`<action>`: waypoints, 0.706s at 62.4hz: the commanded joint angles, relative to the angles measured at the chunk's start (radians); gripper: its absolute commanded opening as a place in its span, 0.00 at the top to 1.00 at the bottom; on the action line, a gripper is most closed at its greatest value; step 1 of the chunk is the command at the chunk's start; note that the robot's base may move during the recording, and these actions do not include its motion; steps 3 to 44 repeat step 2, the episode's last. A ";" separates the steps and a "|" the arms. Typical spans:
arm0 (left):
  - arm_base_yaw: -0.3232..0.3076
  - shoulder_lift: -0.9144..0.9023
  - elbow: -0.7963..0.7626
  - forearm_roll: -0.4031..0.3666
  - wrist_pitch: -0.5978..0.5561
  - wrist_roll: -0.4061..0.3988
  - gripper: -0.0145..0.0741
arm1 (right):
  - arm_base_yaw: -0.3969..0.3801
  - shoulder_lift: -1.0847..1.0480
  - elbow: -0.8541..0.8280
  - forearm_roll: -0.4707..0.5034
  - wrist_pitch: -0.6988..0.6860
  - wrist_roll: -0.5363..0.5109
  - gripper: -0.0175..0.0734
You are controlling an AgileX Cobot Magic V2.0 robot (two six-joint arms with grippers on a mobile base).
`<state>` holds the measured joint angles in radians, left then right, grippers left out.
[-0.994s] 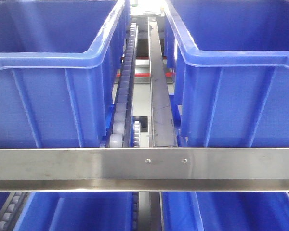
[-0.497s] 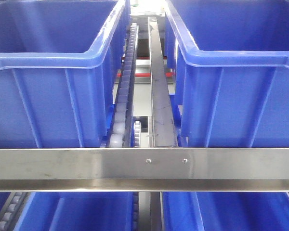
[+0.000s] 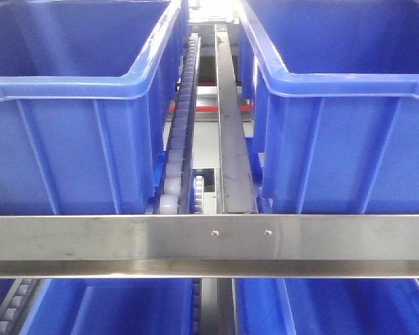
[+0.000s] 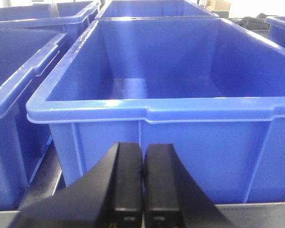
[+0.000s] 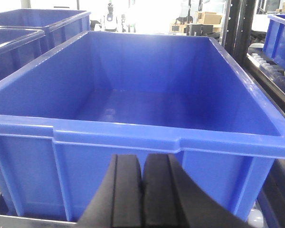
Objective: Pick and sort blue part to right shelf
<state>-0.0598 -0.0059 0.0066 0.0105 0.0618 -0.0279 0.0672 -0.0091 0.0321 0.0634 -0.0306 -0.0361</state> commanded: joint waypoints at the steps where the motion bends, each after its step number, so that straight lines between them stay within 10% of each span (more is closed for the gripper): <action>1: -0.006 -0.024 0.024 -0.010 -0.078 -0.003 0.68 | 0.001 -0.023 -0.023 0.006 -0.095 -0.002 0.77; 44: -0.006 -0.024 0.024 -0.010 -0.078 -0.003 0.68 | 0.001 -0.023 -0.023 0.006 -0.095 -0.002 0.77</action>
